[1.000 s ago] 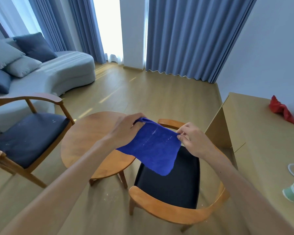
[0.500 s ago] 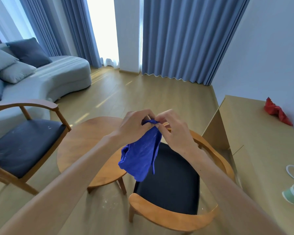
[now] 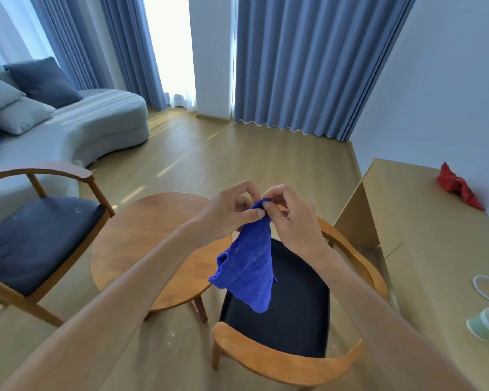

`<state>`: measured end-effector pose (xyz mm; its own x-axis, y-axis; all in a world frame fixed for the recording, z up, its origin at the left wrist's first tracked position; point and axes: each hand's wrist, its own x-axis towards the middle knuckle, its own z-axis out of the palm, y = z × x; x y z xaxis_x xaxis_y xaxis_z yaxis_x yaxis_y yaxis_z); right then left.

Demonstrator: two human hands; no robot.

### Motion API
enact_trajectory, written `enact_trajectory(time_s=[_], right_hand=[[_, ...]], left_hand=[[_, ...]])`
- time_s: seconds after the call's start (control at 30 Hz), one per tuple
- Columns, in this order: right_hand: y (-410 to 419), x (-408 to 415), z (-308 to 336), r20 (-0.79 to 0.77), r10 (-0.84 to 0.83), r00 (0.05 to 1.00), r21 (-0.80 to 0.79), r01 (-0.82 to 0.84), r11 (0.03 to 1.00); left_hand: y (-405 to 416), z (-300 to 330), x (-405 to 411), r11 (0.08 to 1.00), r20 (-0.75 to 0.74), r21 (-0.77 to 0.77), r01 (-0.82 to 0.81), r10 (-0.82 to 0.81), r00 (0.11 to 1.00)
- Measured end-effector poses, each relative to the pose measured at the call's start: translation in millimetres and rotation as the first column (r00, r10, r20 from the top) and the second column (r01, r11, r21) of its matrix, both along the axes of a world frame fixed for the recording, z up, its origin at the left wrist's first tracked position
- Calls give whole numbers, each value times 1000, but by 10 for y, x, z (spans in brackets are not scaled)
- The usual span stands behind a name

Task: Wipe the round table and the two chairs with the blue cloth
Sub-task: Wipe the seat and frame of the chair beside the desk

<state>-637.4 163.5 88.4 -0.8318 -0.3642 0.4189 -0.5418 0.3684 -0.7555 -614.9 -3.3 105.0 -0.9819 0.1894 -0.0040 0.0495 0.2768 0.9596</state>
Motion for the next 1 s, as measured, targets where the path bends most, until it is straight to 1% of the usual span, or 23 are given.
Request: enact_trajectory(time_s=[0.13, 0.23, 0.33, 0.47, 0.57, 0.63, 0.7, 0.77, 0.87, 0.9, 0.93, 1.0], right_hand=[[27, -1, 8, 1, -24, 1000, -39, 25, 999], [30, -10, -18, 50, -46, 998, -101, 51, 994], [20, -9, -40, 79, -63, 995, -146, 74, 987], [17, -10, -61, 159, -31, 987, -245, 69, 967], [133, -53, -41, 179, -37, 983, -270, 85, 959], [326, -119, -19, 184, -117, 976, -280, 166, 946], [571, -221, -15, 147, -245, 958, -246, 275, 929], [772, -308, -41, 118, -339, 934, -207, 356, 911], [920, -380, -124, 128, -409, 904, -190, 427, 884], [943, -392, -149, 139, -423, 895, -183, 443, 878], [966, -406, -169, 151, -436, 887, -177, 459, 871], [1008, -433, -189, 173, -459, 871, -173, 486, 857]], left_hand=[[-2, -20, -11, 988, 74, 152, -20, 8, 997], [6, -47, 6, 966, 122, 258, -35, 3, 993], [24, -73, 8, 921, 188, 371, -118, 50, 981], [59, -102, 3, 879, 239, 421, -225, 132, 962], [-66, -102, -22, 862, 208, 420, -284, 213, 955], [-287, -104, -46, 861, 152, 356, -363, 329, 932], [-549, -116, -54, 880, 84, 201, -430, 422, 903], [-758, -126, -55, 885, 38, 46, -464, 462, 886], [-937, -110, -17, 899, 16, -78, -431, 433, 901], [-982, -97, 1, 899, -30, -165, -406, 407, 913], [-1020, -87, 17, 878, -96, -291, -380, 368, 925], [-1051, -99, 27, 777, -204, -525, -346, 280, 938]])
